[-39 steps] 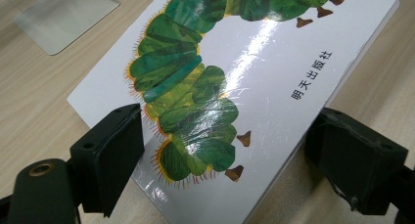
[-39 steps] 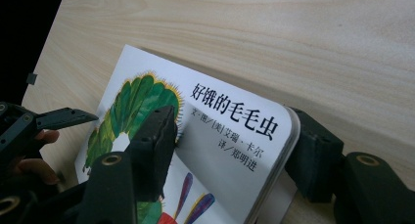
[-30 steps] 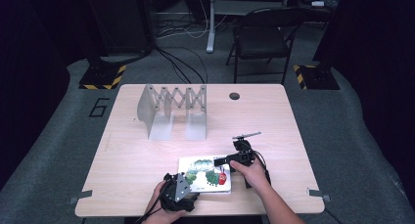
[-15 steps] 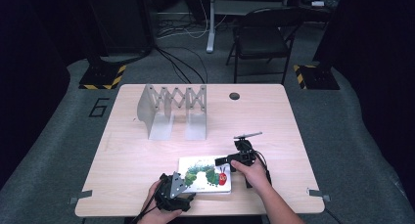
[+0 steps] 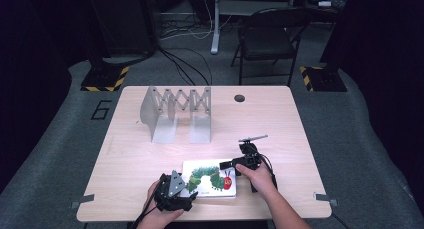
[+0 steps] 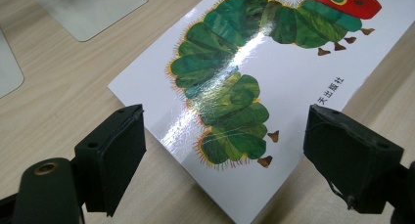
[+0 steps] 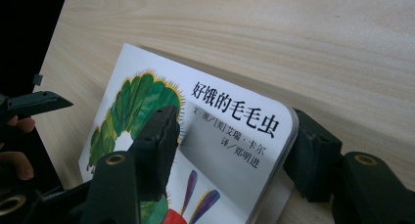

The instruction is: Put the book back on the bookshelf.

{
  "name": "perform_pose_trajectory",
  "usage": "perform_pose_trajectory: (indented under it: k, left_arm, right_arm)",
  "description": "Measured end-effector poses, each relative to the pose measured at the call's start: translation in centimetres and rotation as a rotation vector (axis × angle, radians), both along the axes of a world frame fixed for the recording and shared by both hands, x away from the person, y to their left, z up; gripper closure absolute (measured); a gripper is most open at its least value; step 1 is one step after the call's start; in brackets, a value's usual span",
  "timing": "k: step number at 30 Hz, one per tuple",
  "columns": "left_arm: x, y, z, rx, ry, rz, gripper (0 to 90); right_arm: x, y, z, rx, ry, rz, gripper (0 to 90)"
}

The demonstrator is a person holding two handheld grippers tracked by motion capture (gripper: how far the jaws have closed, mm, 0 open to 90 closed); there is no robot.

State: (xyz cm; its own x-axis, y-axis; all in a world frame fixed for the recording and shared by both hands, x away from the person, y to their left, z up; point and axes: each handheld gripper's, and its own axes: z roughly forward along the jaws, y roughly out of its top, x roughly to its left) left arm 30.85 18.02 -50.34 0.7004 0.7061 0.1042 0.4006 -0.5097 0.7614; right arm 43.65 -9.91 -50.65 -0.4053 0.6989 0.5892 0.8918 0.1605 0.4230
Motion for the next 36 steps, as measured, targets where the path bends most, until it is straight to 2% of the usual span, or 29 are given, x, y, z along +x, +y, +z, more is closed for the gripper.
perform_pose_trajectory:
  k: [2, 3, 11, 14, 17, 18, 20, 22, 25, 30, 31, 33, 34, 36]
  left_arm:
    - [0.1, 0.0, -0.1, -0.002, -0.004, 0.014, 16.2]
    - [0.4, 0.1, -0.2, -0.003, 0.018, 0.009, 16.2]
    - [0.8, 0.4, -0.9, -0.044, 0.053, 0.025, 11.7]
    - [0.8, 0.4, -1.0, -0.049, 0.045, 0.041, 10.6]
    - [0.8, 0.5, -1.1, -0.056, 0.048, 0.035, 10.4]
    - [0.8, 0.5, -1.2, -0.070, 0.059, 0.036, 10.4]
    - [0.9, 0.6, -1.2, -0.072, 0.059, 0.037, 10.4]
    - [1.0, 0.8, -1.3, -0.099, 0.075, 0.048, 10.3]
    - [1.2, 1.1, -1.3, -0.100, 0.096, 0.039, 9.7]
    - [1.2, 1.1, -1.3, -0.107, 0.098, 0.040, 9.0]
    - [1.2, 1.0, -1.4, -0.112, 0.097, 0.044, 8.9]
    - [1.2, 1.0, -1.4, -0.107, 0.102, 0.043, 8.8]
    - [1.2, 1.0, -1.4, -0.107, 0.102, 0.043, 8.8]
    - [1.2, 0.9, -1.6, -0.115, 0.113, 0.044, 8.8]
  right_arm:
    - [0.0, 0.0, 0.0, 0.000, -0.001, 0.001, 41.9]
    - [0.0, 0.0, 0.0, 0.000, 0.000, 0.001, 41.8]
    - [0.0, 0.1, 0.1, -0.001, 0.005, -0.006, 41.0]
    - [-0.1, 0.1, 0.1, -0.005, -0.002, -0.007, 41.2]
    - [-0.1, 0.1, 0.1, -0.015, -0.013, -0.001, 41.8]
    - [-0.1, 0.1, 0.2, -0.017, -0.011, 0.003, 42.1]
    - [-0.2, 0.1, 0.3, -0.021, -0.020, 0.008, 42.6]
    - [-0.4, 0.2, 0.6, -0.023, -0.027, 0.002, 42.9]
    - [-0.7, 0.2, 1.0, -0.030, -0.042, 0.009, 43.0]
    - [-1.1, 0.3, 1.7, -0.031, -0.052, 0.007, 43.1]
    - [-1.1, 0.2, 1.7, -0.035, -0.078, 0.017, 43.2]
    - [-1.3, 0.3, 2.0, -0.031, -0.061, 0.009, 43.3]
    - [-1.4, 0.3, 2.0, -0.033, -0.076, 0.016, 43.3]
    - [-1.5, 0.3, 2.2, -0.031, -0.077, 0.015, 43.5]
